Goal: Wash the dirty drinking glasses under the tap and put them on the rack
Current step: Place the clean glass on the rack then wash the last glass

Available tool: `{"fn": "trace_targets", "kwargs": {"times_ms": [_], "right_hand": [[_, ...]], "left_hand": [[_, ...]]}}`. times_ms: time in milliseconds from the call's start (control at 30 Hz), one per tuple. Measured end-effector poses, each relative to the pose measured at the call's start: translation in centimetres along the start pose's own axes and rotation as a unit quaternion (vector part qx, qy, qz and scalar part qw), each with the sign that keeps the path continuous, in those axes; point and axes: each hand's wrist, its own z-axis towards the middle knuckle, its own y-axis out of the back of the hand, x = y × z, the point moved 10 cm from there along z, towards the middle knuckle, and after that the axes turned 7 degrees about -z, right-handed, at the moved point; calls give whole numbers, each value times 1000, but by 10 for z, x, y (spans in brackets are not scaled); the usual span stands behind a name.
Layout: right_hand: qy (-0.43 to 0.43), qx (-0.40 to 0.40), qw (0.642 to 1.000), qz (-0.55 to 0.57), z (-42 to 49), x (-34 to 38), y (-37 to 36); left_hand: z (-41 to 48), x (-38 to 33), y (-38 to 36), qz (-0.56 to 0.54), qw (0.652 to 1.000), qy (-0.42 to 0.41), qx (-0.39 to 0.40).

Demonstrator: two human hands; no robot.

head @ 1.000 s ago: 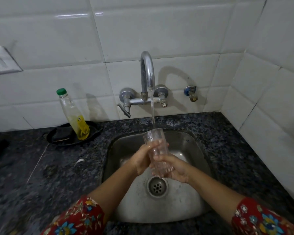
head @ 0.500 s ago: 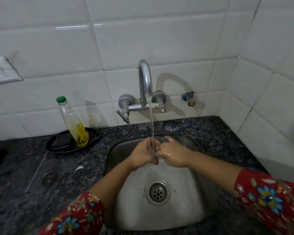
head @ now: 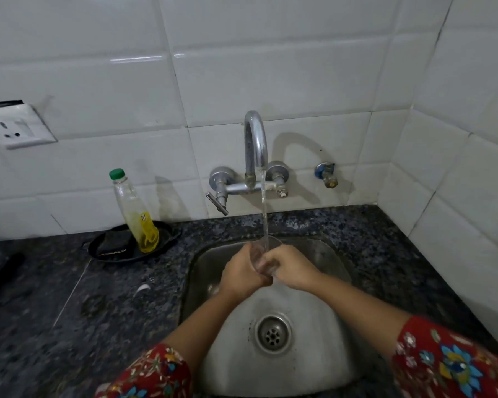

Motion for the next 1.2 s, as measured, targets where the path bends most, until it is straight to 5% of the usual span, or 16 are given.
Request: {"fn": "trace_targets", "kwargs": {"times_ms": [133,267,367,433,500,700,867,1200], "right_hand": [[-8,-197,917,345,-36,-15,27],[-148,-29,873,464,-45,-24,-45],[-176,-50,842,507,-40,-28,-48],[-180,-89,845,495,-34,-33,-34],[-170,-112,867,454,-29,-36,-24],[-114,-58,915,383,-34,-21,-33],[-159,-86,929,324,-34,-36,-25],[-163,-22,876,454,-43,-42,-37]], "left_hand": [[-8,7,4,-82,995,55,-27],[-19,-4,-18,-183,978,61,74],[-27,-8,-25,-73,983,69,151],[-25,5,-11,-57,980,119,150],[-12,7,20,-126,981,133,65],[20,-28,85,-204,968,51,-140],[28,-48,87,-186,969,18,-161],[25,-60,77,-115,986,-59,-104]]}}
